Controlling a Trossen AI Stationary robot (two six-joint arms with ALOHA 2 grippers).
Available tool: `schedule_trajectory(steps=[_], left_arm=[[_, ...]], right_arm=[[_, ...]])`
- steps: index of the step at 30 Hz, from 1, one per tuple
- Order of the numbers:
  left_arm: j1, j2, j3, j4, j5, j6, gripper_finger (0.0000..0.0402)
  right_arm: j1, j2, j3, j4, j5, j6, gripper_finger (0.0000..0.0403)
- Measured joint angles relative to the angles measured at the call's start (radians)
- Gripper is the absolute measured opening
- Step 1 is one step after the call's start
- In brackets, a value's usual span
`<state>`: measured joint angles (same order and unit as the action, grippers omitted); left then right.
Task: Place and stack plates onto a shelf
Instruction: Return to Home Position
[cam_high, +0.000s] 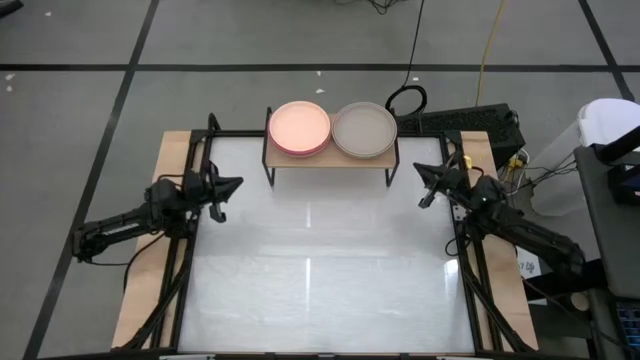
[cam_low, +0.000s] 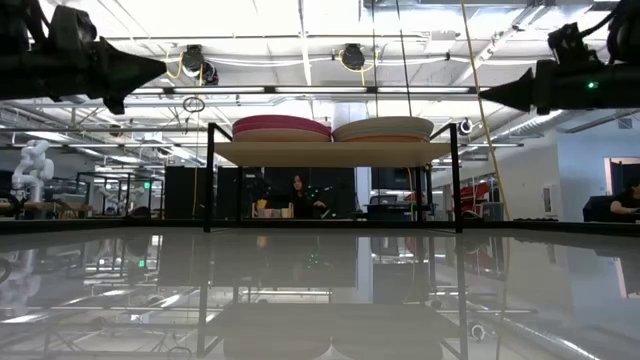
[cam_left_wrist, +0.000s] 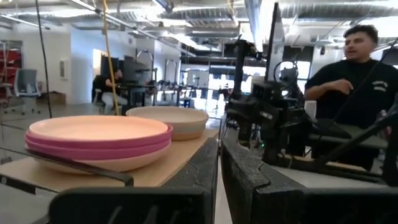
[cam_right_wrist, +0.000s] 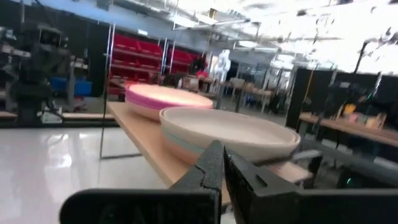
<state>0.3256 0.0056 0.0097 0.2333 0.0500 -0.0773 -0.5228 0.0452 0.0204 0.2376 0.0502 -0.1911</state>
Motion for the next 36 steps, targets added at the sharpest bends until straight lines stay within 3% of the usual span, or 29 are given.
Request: schedule_trajectory(steps=[36], left_arm=[[0.000,0.001,0.000,-0.035,-0.005,0.020,0.0023]], right_arm=[[0.001,0.000,-0.005,-0.010,0.001,0.022,0.0000]])
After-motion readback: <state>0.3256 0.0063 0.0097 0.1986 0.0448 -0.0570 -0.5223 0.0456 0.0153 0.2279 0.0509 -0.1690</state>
